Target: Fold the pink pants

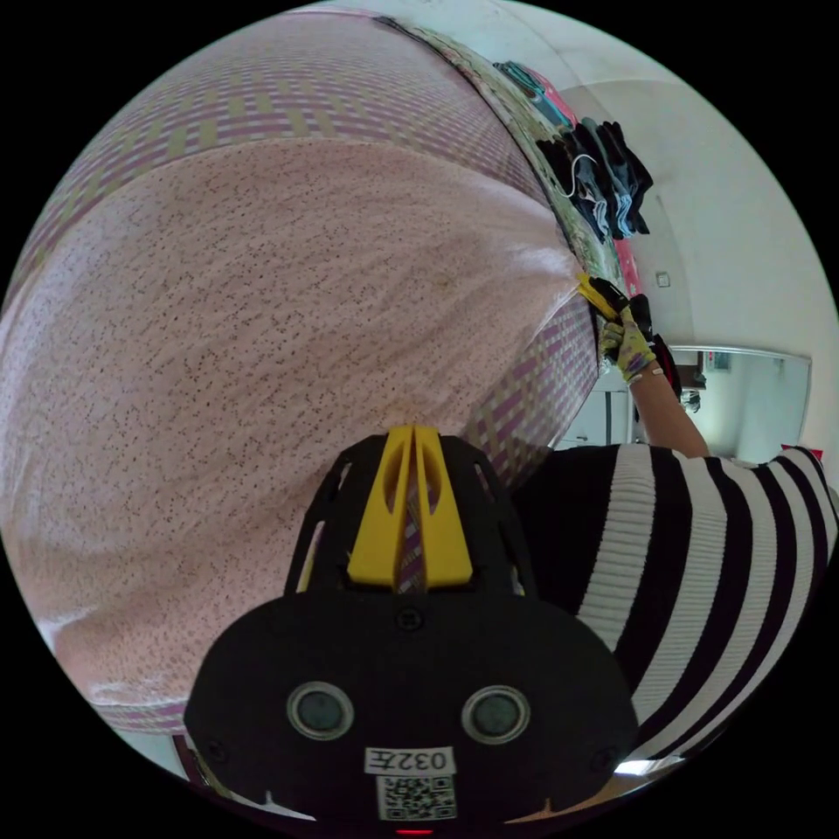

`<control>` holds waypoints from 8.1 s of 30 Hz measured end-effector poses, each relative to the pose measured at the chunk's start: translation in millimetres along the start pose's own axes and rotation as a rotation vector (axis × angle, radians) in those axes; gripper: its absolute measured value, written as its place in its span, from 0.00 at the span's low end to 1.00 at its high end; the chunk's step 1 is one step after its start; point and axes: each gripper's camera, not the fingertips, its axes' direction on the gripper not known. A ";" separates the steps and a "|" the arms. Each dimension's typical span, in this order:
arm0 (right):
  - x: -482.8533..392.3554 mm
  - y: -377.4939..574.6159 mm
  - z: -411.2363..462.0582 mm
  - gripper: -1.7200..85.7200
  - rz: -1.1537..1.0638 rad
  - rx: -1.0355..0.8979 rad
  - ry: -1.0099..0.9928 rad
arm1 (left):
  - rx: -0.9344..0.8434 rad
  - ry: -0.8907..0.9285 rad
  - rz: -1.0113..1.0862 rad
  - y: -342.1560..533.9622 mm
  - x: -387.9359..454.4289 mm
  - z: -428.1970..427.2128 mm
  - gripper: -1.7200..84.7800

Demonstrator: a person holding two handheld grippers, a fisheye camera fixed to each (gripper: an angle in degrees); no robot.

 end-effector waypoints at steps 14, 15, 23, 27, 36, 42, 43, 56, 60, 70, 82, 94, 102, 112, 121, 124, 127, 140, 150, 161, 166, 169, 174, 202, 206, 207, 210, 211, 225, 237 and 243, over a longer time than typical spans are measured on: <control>-10.4 16.8 -28.8 0.08 -0.008 0.191 0.178 | -0.008 0.003 0.059 -8.3 -100.4 35.9 0.01; -9.2 19.8 -31.1 0.10 0.012 0.209 0.186 | -0.005 0.009 0.067 -9.0 -101.9 36.2 0.01; 14.0 34.8 3.5 0.13 0.048 0.130 -0.005 | -0.014 0.122 0.134 -55.9 -116.6 70.8 0.01; 15.4 27.0 29.0 0.10 0.033 0.103 -0.043 | -0.030 0.172 0.182 -100.3 -103.0 90.9 0.01; 16.8 13.0 55.6 0.01 -0.058 0.065 -0.051 | -0.057 0.094 0.354 -167.8 -45.9 126.4 0.01; 40.0 20.1 81.2 0.01 -0.041 0.071 -0.069 | -0.143 0.032 0.347 -197.5 -32.8 152.2 0.01; 44.4 21.1 87.4 0.01 -0.036 0.074 -0.065 | -0.181 0.042 0.364 -198.9 -27.8 162.5 0.01; 6.1 19.4 167.3 0.01 -0.255 0.050 0.067 | 0.080 0.156 0.276 -154.9 -35.6 61.7 0.01; -51.6 22.4 204.9 0.01 -0.442 0.026 0.118 | 0.237 0.170 0.152 -96.4 -65.4 6.5 0.01; -212.2 149.9 432.1 0.01 -1.019 -0.336 0.042 | 0.566 0.161 -0.039 40.0 -75.4 -101.6 0.01; -112.2 229.4 663.0 0.01 -0.975 -0.686 0.288 | 0.558 0.176 -0.065 44.7 -24.7 -137.9 0.01; -102.5 210.9 722.7 0.05 -1.029 -0.767 0.307 | 0.522 0.172 -0.049 -31.7 51.7 -195.3 0.01; -87.3 172.9 718.5 0.05 -0.987 -0.779 0.247 | 0.586 0.076 -0.439 -52.7 39.3 -254.4 0.03; -88.0 94.9 651.6 0.01 -0.874 -0.639 -0.028 | 0.576 0.284 -0.513 -58.7 64.1 -311.0 0.10; -74.2 24.3 590.7 0.01 -0.695 -0.516 -0.225 | 0.606 0.765 -0.590 -32.2 50.5 -312.7 0.16; -81.5 16.3 580.9 0.01 -0.718 -0.514 -0.227 | 0.569 0.760 -0.574 -53.3 57.5 -320.7 0.16; -89.4 7.2 571.2 0.01 -0.737 -0.515 -0.227 | 0.588 0.785 -0.562 -68.4 56.3 -332.3 0.12; -144.5 33.2 645.2 0.12 -1.010 -0.916 0.142 | 0.663 0.560 -0.438 -5.6 41.5 -369.9 0.01; -137.8 -26.4 519.0 0.10 -0.959 -0.668 0.096 | 0.175 0.245 -0.135 -2.3 111.9 -287.5 0.01; 16.6 -123.3 367.7 0.13 -0.212 -0.250 -0.012 | 0.216 0.072 -0.028 59.1 111.7 -240.6 0.01; 19.6 -129.1 382.6 0.12 -0.168 -0.340 -0.048 | 0.113 -0.117 0.009 78.4 129.6 -207.9 0.01; 21.1 -131.6 392.4 0.11 -0.136 -0.395 -0.126 | 0.106 -0.177 -0.021 93.4 118.1 -187.6 0.01; 33.3 -134.1 403.4 0.08 -0.077 -0.429 -0.248 | 0.225 -0.100 -0.037 119.1 93.0 -176.0 0.01; -2.3 -113.3 368.9 0.01 -0.658 -0.101 0.354 | 0.281 0.093 0.019 14.7 141.9 -176.0 0.01; -97.2 -40.8 454.7 0.01 -0.986 -0.203 0.371 | 0.393 0.076 -0.111 74.1 102.9 -213.6 0.01; -109.1 -28.5 468.4 0.01 -1.030 -0.223 0.361 | 0.397 0.086 -0.124 80.0 97.7 -215.3 0.01; -154.2 35.8 539.4 0.01 -1.195 -0.324 0.284 | 0.414 0.107 -0.182 103.0 77.1 -217.1 0.01; -163.8 62.4 571.2 0.01 -1.235 -0.388 0.238 | 0.429 0.134 -0.199 110.4 70.9 -216.7 0.01; -60.9 228.1 805.4 0.01 -1.163 -0.781 0.244 | 0.453 0.263 -0.175 125.1 69.2 -220.9 0.01; -49.4 279.6 832.3 0.01 -1.289 -0.742 0.316 | 0.456 0.259 -0.217 129.3 77.7 -237.3 0.01; -58.8 279.2 808.4 0.01 -1.339 -0.665 0.320 | 0.397 0.222 -0.284 126.8 83.5 -226.8 0.01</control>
